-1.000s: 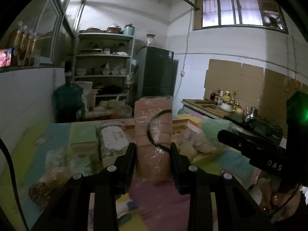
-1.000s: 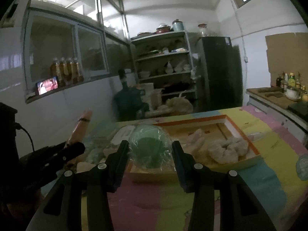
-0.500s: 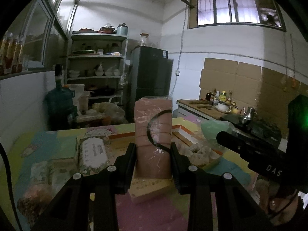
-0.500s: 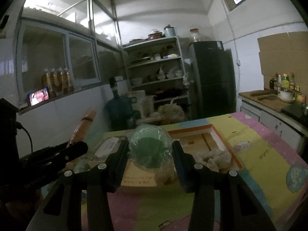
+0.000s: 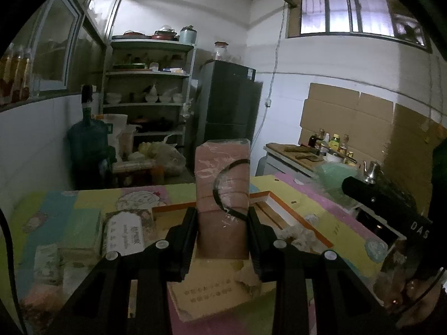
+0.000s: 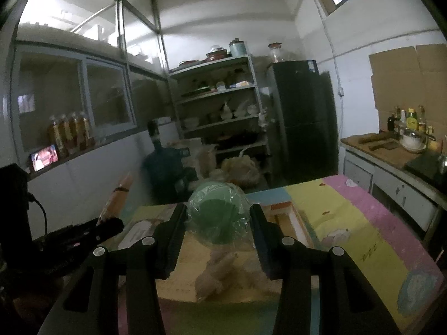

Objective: Organize soft objects
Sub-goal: 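Carry the pink towel with the left tool while the right tool carries the green ball to the tray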

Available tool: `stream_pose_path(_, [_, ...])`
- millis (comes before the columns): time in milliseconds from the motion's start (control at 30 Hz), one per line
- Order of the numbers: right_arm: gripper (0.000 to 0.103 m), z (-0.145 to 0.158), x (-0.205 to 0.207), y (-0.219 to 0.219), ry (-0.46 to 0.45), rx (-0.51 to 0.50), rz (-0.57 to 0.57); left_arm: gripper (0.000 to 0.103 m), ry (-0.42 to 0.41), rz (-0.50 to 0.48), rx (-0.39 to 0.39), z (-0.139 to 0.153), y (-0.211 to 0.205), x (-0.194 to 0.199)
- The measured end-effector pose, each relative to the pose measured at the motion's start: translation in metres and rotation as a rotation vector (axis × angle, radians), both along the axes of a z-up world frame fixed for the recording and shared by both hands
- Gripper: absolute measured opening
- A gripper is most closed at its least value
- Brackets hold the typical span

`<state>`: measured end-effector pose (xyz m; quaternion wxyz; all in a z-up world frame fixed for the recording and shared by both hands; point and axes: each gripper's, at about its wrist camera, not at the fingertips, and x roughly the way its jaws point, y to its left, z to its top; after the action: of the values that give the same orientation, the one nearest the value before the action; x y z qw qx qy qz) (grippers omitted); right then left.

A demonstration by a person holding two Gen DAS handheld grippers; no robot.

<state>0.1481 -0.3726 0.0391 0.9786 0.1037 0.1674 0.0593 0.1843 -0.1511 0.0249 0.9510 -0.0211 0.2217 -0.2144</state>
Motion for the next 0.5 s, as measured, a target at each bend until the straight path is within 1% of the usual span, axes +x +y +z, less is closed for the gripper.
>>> stream_pose_path(267, [0.047, -0.005, 0.034, -0.026, 0.032, 0.016, 0.044, 0.035, 0.053, 0.047, 0.005, -0.013, -0.018, 0.026])
stream_pose_path(500, [0.047, -0.017, 0.072, -0.036, 0.065, 0.019, 0.138, 0.035, 0.094, 0.12, 0.013, -0.025, -0.028, 0.043])
